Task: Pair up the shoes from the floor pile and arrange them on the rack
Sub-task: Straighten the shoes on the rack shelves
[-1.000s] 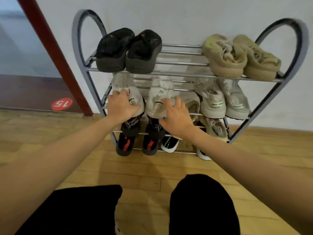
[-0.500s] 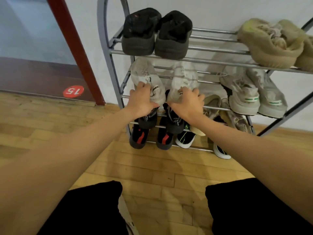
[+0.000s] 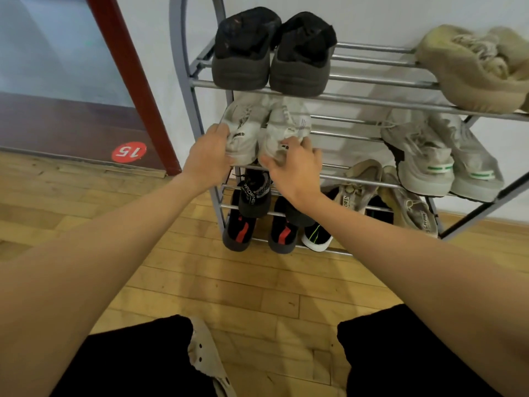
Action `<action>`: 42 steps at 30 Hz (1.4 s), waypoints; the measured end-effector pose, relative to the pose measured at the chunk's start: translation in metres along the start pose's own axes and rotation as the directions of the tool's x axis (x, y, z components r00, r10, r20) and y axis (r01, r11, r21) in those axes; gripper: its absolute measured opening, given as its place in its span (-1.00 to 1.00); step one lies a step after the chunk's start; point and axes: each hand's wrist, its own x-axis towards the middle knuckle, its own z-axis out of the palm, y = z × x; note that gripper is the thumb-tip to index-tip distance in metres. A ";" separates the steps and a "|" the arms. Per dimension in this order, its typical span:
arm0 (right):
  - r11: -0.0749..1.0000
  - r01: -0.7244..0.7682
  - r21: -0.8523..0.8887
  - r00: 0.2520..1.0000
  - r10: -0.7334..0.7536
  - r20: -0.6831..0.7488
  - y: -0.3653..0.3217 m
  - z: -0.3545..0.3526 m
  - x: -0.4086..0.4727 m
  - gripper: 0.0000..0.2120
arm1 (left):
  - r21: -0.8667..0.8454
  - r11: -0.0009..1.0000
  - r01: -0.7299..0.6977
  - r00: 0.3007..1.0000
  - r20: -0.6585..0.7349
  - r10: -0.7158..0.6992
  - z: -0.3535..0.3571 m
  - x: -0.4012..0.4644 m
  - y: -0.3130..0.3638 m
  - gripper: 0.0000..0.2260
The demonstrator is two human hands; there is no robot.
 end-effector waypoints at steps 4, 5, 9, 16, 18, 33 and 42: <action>0.999 0.000 -0.034 1.000 0.000 0.005 0.000 0.006 0.000 -0.51 | -0.016 1.000 0.005 1.000 0.014 -0.005 0.004 0.001 0.003 -0.73; 0.999 0.003 -0.043 1.000 -0.003 0.011 0.002 0.006 0.000 -0.50 | -0.021 1.000 0.006 1.000 0.011 -0.006 0.004 0.000 0.003 -0.73; 0.993 0.056 -0.100 0.997 -0.051 0.052 0.006 0.001 -0.001 -0.52 | -0.013 1.000 -0.006 1.000 0.010 0.006 0.005 -0.006 0.003 -0.71; 0.933 0.278 -0.227 0.948 -0.305 -0.094 0.010 -0.023 -0.033 -0.47 | 0.144 0.988 -0.051 0.986 -0.149 0.073 0.008 -0.042 0.000 -0.68; 0.843 0.469 -0.263 0.878 -0.477 0.035 0.018 -0.024 -0.051 -0.66 | 0.182 0.979 -0.095 0.992 -0.070 0.109 0.013 -0.056 -0.006 -0.72; 0.837 0.300 -0.458 0.860 -0.030 0.509 0.123 0.036 -0.031 -0.08 | 0.047 0.999 0.027 0.957 0.288 -0.040 0.127 -0.056 -0.038 -0.22; 0.974 0.039 -0.221 0.832 0.091 0.548 0.141 0.067 -0.008 0.01 | -0.073 0.990 0.119 0.964 0.246 -0.098 0.160 -0.028 -0.050 -0.23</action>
